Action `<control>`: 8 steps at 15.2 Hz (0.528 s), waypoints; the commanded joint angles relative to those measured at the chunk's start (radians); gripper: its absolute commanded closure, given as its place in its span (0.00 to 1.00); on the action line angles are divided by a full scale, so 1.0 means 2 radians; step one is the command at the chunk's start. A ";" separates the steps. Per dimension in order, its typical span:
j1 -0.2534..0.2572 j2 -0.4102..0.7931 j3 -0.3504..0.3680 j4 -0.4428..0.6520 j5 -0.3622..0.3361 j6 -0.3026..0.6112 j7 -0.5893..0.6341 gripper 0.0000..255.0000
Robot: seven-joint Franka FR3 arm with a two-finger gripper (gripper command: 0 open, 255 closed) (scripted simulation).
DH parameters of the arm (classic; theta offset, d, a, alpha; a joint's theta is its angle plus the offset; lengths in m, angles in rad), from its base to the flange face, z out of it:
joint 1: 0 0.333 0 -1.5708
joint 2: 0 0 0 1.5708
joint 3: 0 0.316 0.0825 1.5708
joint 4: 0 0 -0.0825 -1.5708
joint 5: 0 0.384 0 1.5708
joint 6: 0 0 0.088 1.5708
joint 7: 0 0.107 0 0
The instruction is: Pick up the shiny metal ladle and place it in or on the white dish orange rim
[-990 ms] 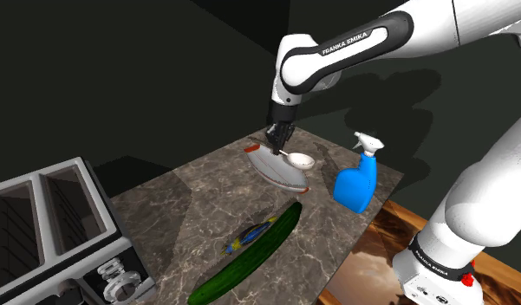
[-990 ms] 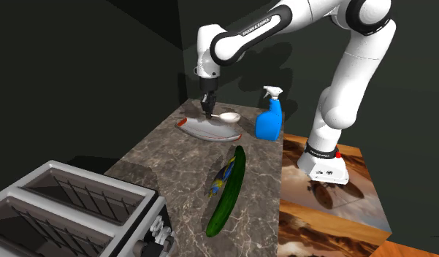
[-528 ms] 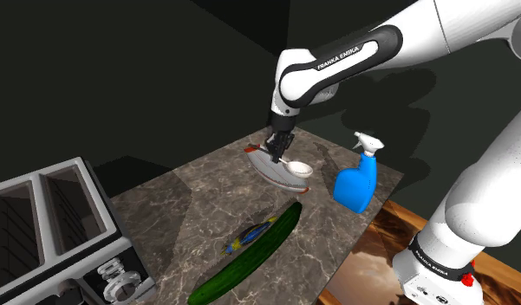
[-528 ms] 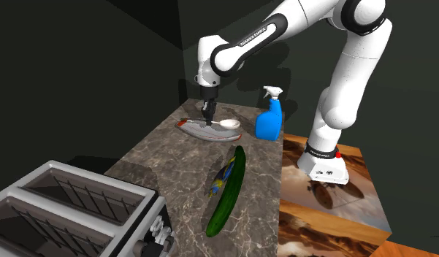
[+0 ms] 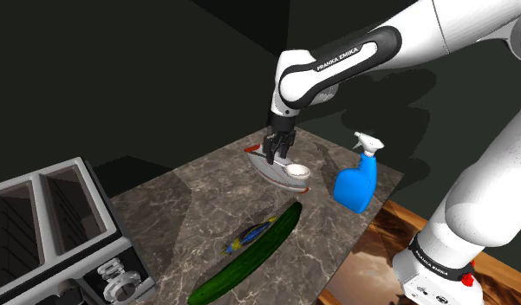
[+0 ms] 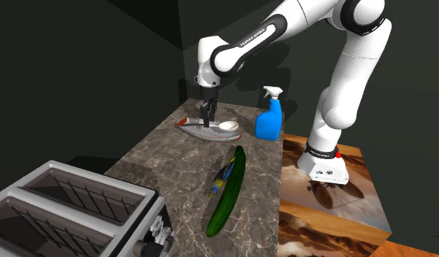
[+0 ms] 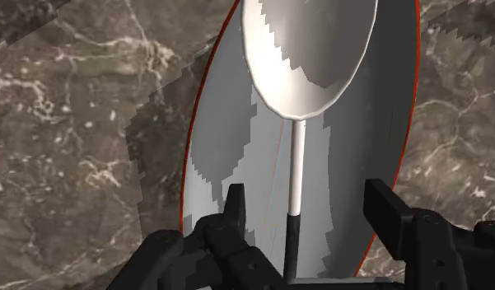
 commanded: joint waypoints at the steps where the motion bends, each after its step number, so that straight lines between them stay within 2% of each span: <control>1: 0.000 0.000 0.000 0.000 0.000 0.000 0.000 0.00; 4: 0.000 0.000 0.000 0.000 0.000 0.000 0.000 0.00; 8: -0.005 -0.027 -0.007 0.037 -0.002 -0.064 0.000 0.00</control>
